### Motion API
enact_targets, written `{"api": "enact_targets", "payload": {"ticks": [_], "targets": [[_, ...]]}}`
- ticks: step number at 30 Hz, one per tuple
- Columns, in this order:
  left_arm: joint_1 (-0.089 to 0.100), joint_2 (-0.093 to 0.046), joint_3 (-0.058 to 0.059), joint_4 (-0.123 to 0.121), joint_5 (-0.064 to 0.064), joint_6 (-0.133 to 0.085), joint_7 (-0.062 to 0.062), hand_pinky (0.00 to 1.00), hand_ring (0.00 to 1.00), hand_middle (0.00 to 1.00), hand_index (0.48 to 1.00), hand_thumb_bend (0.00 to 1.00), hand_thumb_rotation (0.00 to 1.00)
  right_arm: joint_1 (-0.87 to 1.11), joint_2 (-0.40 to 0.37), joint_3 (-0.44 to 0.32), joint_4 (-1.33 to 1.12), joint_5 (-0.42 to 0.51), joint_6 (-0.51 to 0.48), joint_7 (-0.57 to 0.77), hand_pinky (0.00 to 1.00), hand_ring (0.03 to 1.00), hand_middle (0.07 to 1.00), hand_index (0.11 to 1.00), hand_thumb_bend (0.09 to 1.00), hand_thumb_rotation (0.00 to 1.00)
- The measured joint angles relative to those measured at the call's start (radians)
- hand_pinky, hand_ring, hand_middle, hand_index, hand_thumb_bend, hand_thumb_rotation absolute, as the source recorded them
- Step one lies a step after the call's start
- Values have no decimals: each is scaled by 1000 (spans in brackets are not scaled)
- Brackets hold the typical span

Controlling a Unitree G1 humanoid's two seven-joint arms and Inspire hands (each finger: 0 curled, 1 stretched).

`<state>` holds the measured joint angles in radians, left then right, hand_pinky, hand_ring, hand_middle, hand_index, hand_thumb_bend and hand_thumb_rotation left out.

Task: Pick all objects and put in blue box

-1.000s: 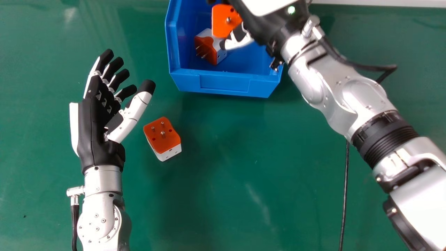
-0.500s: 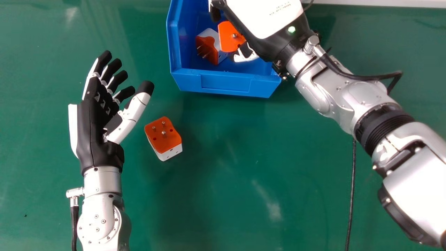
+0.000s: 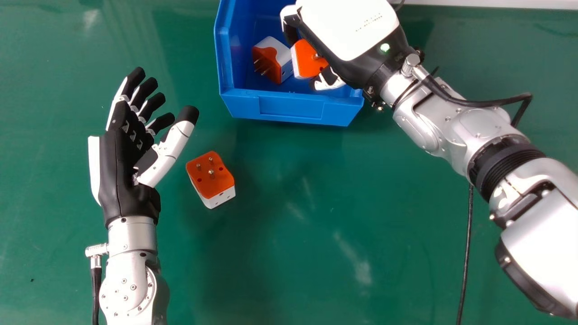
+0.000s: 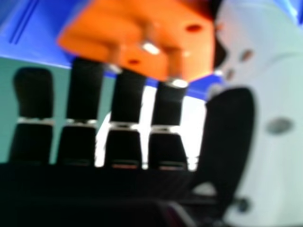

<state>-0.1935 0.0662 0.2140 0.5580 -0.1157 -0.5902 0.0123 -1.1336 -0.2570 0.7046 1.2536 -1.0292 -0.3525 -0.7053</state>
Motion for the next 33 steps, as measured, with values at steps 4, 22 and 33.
{"api": "enact_targets", "payload": {"ticks": [4,22,33], "targets": [[0,0,2,1,-3,-1,-4,759,841,870,871,738,283,-1,0,0,0,0,10,4,296,435,513,500,503,0],[-1,-1,6,2,-3,-1,-9,761,841,869,869,739,279,-2,9,85,-20,-71,276,7,382,521,588,551,573,0],[0,0,5,2,-1,-1,-5,763,842,871,871,740,279,-4,9,88,-46,-71,318,43,601,728,777,682,725,0]]}}
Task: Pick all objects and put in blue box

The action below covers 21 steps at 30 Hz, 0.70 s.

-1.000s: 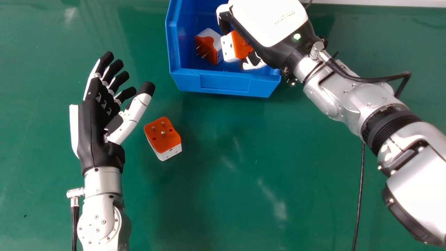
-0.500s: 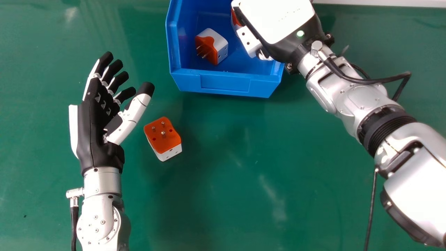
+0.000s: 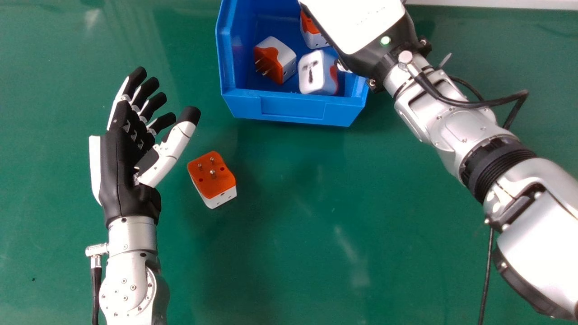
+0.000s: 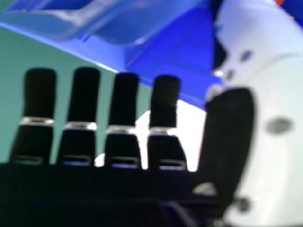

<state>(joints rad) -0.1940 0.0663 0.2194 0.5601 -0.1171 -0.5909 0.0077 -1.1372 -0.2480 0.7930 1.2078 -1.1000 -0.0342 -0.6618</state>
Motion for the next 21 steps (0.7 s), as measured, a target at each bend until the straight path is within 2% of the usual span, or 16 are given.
{"api": "enact_targets", "payload": {"ticks": [7,12,16,19,21], "targets": [[0,0,0,0,1,0,1,761,841,870,871,738,280,0,-1,1,-15,0,7,15,733,848,886,758,798,0],[0,0,0,0,0,0,1,759,839,869,870,737,278,1,-2,-10,-45,4,6,15,771,883,922,789,834,0],[0,0,0,0,0,-2,0,760,839,868,869,736,277,32,-11,-58,-145,50,10,43,794,899,938,809,845,0],[-1,0,-1,0,1,-3,0,760,839,868,869,736,277,95,-19,-113,-296,93,56,116,794,899,938,809,845,0],[-1,1,0,0,1,-3,0,759,840,869,869,733,276,153,-22,-148,-421,118,102,173,825,919,950,844,856,22]]}}
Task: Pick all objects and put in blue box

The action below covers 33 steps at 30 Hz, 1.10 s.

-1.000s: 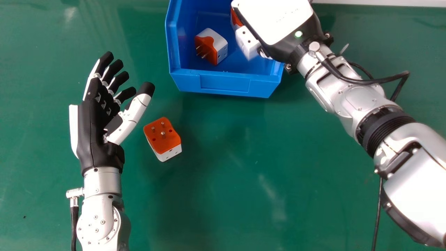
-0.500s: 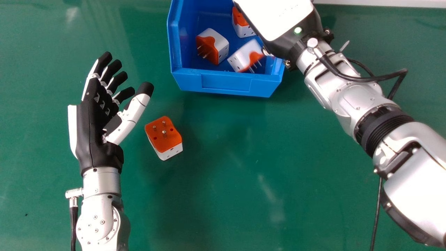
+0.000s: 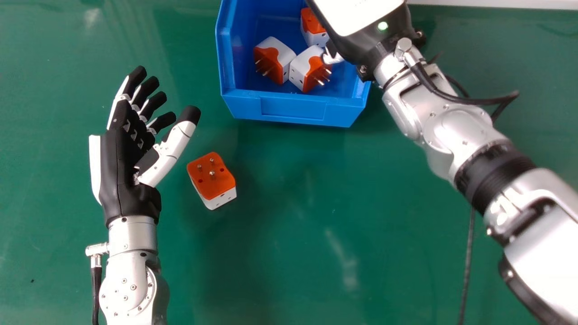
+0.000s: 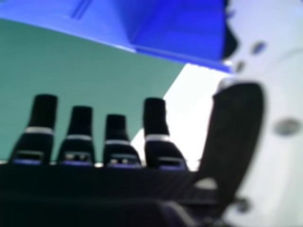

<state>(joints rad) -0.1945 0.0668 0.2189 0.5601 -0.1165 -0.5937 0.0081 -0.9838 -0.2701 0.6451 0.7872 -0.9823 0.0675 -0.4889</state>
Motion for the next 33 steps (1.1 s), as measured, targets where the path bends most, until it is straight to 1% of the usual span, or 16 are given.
{"api": "enact_targets", "payload": {"ticks": [2,4,8,9,12,15,17,18,19,21,24,27,28,30,31,33], "targets": [[0,0,1,0,0,0,0,759,840,869,869,733,276,58,-2,-24,-125,2,53,59,825,919,950,844,856,22],[0,0,0,0,0,0,0,760,839,869,868,732,275,115,-4,-42,-256,0,108,129,888,948,968,900,883,77],[0,0,0,0,1,0,1,760,839,869,868,732,275,230,1,-78,-507,-1,201,259,888,948,968,900,883,77],[0,1,1,0,-2,0,0,760,839,868,868,733,277,256,5,-86,-564,-1,217,288,908,959,975,920,899,101],[-1,0,2,0,-12,3,-11,760,839,868,868,733,277,326,17,-104,-734,-1,264,397,908,959,975,920,899,101],[-2,0,2,0,-12,4,-11,762,842,870,871,732,269,380,29,-109,-876,-7,305,514,925,974,984,949,922,178],[-3,0,1,0,-8,3,-8,762,842,870,871,732,269,404,37,-112,-951,-11,332,589,925,974,984,949,922,178],[-3,0,1,0,-5,3,-6,762,843,871,871,732,268,414,41,-112,-980,-14,343,621,927,979,987,959,933,214],[-3,0,1,0,-3,3,-5,762,843,871,871,732,268,423,44,-112,-1007,-17,356,658,927,979,987,959,933,214],[-4,0,2,0,-3,3,-5,760,842,871,870,733,271,440,51,-112,-1049,-34,376,724,930,987,992,974,958,277],[-4,0,3,0,-5,3,-7,760,842,871,870,733,271,456,50,-113,-1108,-54,406,849,930,987,992,974,958,277],[-5,0,3,0,-4,3,-8,759,841,870,869,737,272,467,52,-111,-1153,-86,419,927,934,990,994,980,965,306],[-5,0,3,0,-4,3,-8,760,842,871,870,737,273,470,51,-111,-1167,-96,421,950,927,988,995,984,972,335],[-5,0,2,0,-3,3,-8,760,842,871,870,737,273,477,51,-108,-1195,-117,421,1000,927,988,995,984,972,335],[-5,0,2,0,-2,3,-6,759,842,871,871,737,274,480,50,-107,-1209,-124,420,1033,917,985,996,987,973,369],[-5,0,2,0,-2,3,-4,759,842,871,871,737,274,486,50,-105,-1232,-129,418,1081,917,985,996,987,973,369]]}}
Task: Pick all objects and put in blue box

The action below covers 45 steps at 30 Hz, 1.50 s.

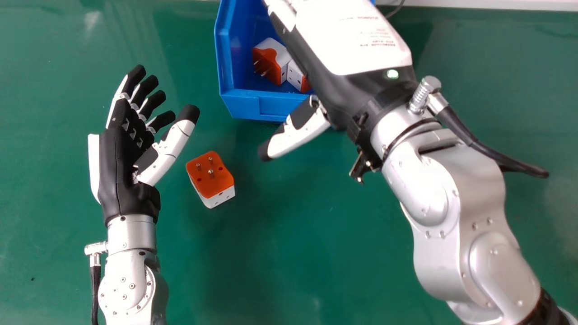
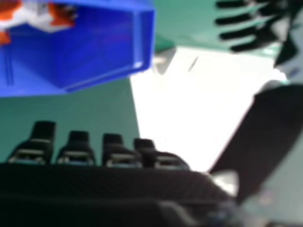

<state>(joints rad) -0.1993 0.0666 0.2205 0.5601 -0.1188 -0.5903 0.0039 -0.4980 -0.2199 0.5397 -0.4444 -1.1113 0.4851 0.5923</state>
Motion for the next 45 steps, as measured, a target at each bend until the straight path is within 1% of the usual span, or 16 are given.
{"api": "enact_targets", "payload": {"ticks": [5,10,12,14,17,20,22,25,29,31,35,36,39,40,41,45], "targets": [[0,-1,-1,0,1,0,3,759,842,872,871,738,276,1,1,-3,-34,4,-18,101,908,982,997,990,972,398],[0,-2,-1,0,-1,0,1,757,841,871,870,737,275,-1,-7,-17,-45,25,-31,227,897,978,998,992,972,420],[0,-2,-1,-1,-9,3,-3,757,841,871,870,737,275,-12,-17,-19,-47,26,-42,288,897,978,998,992,972,420],[0,-2,-1,-1,-10,6,-3,757,842,873,872,734,273,-27,-24,-22,-51,30,-49,342,886,974,998,994,978,447],[0,-2,-1,-1,-9,6,-3,757,842,873,872,734,273,-47,-35,-26,-70,43,-64,417,886,974,998,994,978,447],[0,-2,-1,-1,1,6,6,759,844,875,872,732,270,-79,-48,-27,-73,48,-69,511,870,968,998,995,983,466],[0,-2,-1,-1,1,6,5,758,844,875,872,735,275,-100,-57,-27,-73,52,-74,570,829,955,995,997,990,508],[0,-2,-1,-1,0,6,4,757,845,875,872,737,278,-121,-58,-27,-73,55,-75,630,811,948,992,998,992,523],[0,-2,0,-1,-2,6,4,756,845,875,872,738,278,-121,-43,-19,-73,26,-74,643,775,928,983,995,996,554],[0,-2,0,-1,-2,6,4,756,845,875,872,738,278,-118,-26,-10,-73,-6,-69,639,775,928,983,995,996,554],[0,-3,0,-1,-3,6,4,752,843,875,871,734,273,-97,21,10,-66,-51,-59,605,731,895,959,983,995,570],[0,-3,0,-2,-4,7,3,752,843,875,871,734,273,-86,32,15,-64,-64,-58,596,731,895,959,983,995,570],[0,-7,1,-4,-19,8,-2,747,843,874,870,731,267,-57,61,27,-38,-79,-58,562,702,869,936,974,982,572],[0,-9,1,-6,-20,8,-3,747,843,874,870,731,267,-42,73,29,-25,-82,-57,543,702,869,936,974,982,572],[0,-9,1,-7,-20,8,-2,747,843,874,870,731,267,-29,82,33,-17,-83,-57,524,702,869,936,974,982,572],[-1,-9,3,-8,-16,10,22,750,844,870,869,723,287,24,133,55,31,-92,-55,416,692,867,931,971,969,563]]}}
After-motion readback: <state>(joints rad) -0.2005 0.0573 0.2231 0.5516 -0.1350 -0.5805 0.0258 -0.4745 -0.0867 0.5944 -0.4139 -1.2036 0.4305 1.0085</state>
